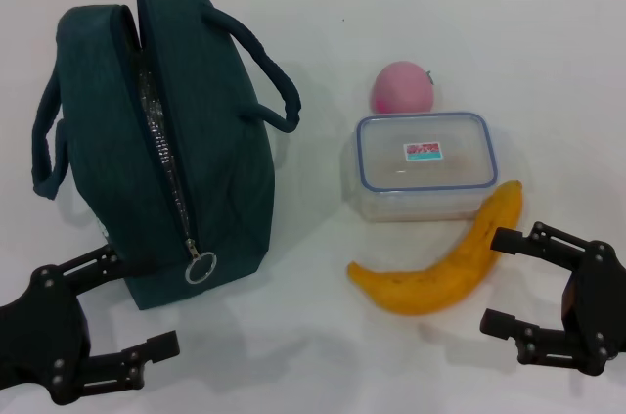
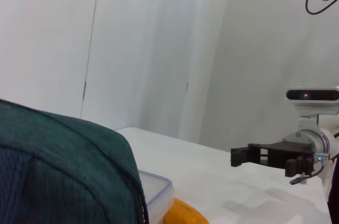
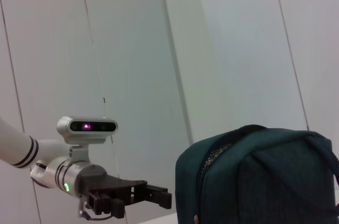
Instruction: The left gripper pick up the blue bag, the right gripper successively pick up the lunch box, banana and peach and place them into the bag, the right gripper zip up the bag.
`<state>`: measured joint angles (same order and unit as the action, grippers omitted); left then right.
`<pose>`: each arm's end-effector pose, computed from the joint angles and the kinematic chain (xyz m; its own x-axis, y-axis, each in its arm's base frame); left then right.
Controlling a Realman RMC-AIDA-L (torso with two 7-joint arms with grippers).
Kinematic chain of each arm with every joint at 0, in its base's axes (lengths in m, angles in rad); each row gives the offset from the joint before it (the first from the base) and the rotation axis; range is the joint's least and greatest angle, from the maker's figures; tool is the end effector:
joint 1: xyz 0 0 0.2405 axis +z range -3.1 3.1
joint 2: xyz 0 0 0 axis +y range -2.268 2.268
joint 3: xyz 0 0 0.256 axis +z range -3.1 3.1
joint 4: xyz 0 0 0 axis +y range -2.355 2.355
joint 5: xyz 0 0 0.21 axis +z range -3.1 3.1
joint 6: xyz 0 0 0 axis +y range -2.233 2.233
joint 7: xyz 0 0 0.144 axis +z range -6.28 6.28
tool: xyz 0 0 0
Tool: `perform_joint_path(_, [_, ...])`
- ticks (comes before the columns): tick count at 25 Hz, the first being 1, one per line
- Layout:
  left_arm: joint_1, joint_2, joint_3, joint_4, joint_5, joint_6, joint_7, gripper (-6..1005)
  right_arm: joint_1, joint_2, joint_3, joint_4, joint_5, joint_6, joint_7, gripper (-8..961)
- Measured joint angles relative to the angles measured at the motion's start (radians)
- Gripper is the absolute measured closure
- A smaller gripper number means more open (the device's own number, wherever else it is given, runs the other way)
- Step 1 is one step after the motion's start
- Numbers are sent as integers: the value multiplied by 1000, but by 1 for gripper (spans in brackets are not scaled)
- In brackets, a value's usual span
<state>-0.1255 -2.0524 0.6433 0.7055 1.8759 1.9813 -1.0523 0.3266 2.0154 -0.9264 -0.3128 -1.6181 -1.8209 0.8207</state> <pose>-0.3226 0.1838 0.0380 0.7260 0.1972 0.6588 0.3760 -0.9160 -0.1401 0.2897 0.2265 -0.0167 0.6682 -0.1105 -0.7357 -0.2792 -0.9539 -0.1103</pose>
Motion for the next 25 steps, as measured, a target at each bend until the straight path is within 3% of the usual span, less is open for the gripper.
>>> perform_joint_path(15, [5,5,-43,0,-7,19,-54,126,0,0,3,0,1,0,3,118])
perform_joint_path(19, [-1,29,-73,9,-34,52,-182,126,0,0,5,0,1,0,5,119])
perform_joint_path(25, [-14,100,-82,27,-129,50,-445,127,8,0,5,0,1,0,7,121])
